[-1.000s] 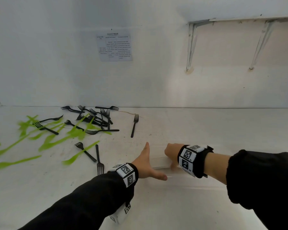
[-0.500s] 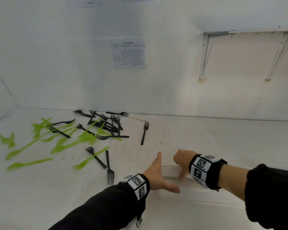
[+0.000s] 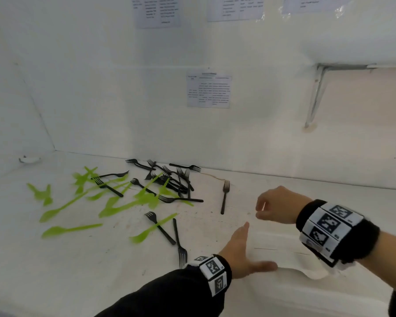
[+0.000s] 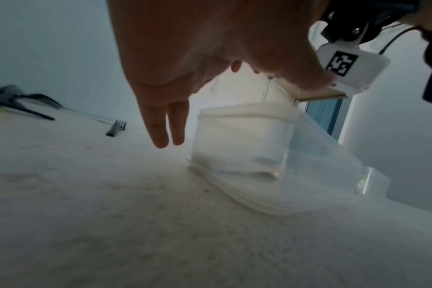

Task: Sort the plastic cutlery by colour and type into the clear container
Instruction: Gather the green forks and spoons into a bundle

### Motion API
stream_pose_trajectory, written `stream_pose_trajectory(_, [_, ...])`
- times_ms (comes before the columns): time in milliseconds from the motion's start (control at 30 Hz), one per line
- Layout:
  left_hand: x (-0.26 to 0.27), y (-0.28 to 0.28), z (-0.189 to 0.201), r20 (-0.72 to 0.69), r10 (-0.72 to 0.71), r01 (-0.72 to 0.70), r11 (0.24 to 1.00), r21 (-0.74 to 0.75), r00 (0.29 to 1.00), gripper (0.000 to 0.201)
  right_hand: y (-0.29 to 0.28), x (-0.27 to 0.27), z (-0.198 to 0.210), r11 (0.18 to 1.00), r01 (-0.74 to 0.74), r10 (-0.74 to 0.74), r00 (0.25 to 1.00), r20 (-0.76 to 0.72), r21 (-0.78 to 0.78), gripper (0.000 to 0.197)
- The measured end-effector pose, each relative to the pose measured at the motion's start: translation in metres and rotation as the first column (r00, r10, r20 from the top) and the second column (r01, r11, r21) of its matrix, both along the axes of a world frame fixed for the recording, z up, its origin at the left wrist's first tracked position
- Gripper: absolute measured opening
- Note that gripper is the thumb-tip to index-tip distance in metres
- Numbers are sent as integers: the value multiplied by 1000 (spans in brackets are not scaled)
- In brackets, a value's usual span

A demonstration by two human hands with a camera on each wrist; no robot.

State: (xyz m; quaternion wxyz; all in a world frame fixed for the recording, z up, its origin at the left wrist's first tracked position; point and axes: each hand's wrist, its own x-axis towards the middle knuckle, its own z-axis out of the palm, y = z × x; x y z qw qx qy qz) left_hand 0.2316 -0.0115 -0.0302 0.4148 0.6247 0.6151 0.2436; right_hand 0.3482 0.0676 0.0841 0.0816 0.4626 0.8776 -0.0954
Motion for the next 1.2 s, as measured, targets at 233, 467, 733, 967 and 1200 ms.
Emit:
stream_pose_trajectory(233, [-129, -57, -1, -178, 278, -214, 926, 310, 944, 23, -24, -120, -10, 987, -147, 129, 969, -212, -72, 25])
stream_pose_trajectory(467, [-256, -112, -15, -372, 549, -457, 833, 311, 748, 15, -29, -238, -86, 953, -264, 253, 963, -89, -147, 36])
stream_pose_trajectory(733, [-339, -77, -16, -554, 566, -592, 791, 155, 611, 20, -14, -298, -110, 955, -246, 271, 951, 149, -164, 35])
stream_pose_trajectory(967, [-379, -52, -20, -855, 214, -445, 895, -22, 472, 43, -12, -314, -111, 977, -210, 212, 971, 113, -25, 29])
stream_pose_trajectory(1200, [-391, -43, -20, -825, 124, -378, 919, -115, 551, 39, 7, -331, -107, 983, -43, -19, 946, -325, -181, 29])
